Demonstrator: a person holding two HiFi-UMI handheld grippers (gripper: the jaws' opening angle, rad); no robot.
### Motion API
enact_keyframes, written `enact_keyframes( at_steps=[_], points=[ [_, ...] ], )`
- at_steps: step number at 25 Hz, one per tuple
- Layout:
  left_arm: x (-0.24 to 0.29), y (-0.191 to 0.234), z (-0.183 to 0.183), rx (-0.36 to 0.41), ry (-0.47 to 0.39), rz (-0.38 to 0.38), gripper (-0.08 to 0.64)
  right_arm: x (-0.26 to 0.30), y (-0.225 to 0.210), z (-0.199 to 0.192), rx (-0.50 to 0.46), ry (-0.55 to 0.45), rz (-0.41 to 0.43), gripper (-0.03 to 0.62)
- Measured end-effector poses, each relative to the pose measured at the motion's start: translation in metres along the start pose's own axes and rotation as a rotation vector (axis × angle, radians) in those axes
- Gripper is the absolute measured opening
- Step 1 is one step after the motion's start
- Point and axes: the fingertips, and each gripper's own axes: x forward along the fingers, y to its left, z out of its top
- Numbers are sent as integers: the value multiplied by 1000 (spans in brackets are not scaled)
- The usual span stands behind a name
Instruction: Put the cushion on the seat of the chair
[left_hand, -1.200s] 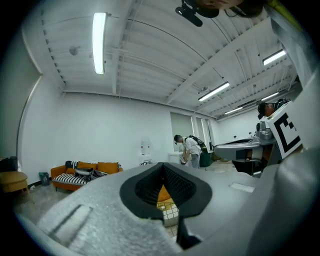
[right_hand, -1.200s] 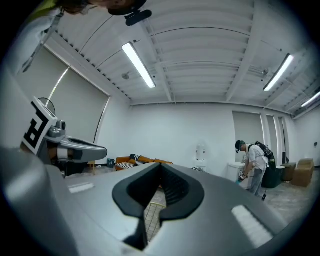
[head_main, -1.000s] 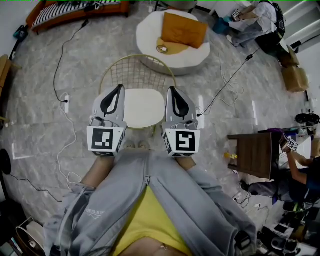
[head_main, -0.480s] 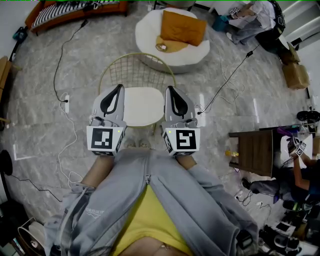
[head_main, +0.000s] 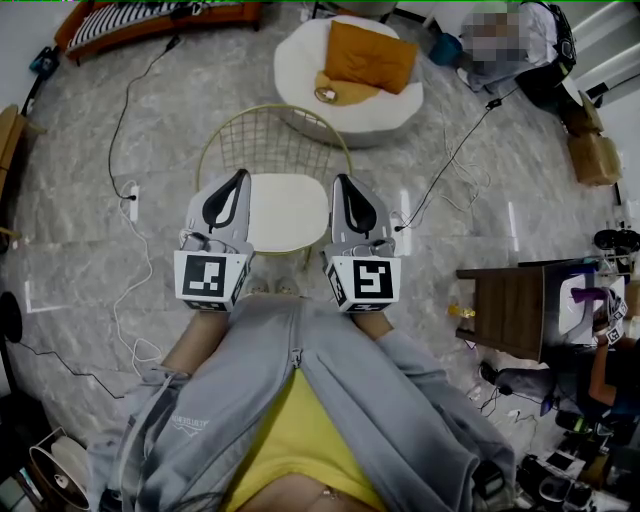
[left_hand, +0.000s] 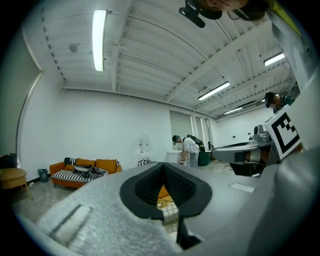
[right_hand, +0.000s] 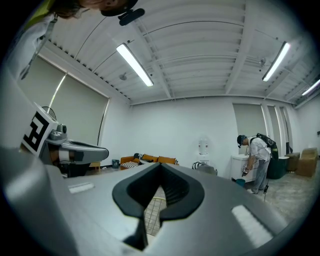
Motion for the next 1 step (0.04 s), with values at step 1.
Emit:
enact_keyframes(
  at_steps=[1],
  points=[
    [0,-2,-1,2,-1,-1,8,-1,-2,-1,-1,0,0,-2]
  ],
)
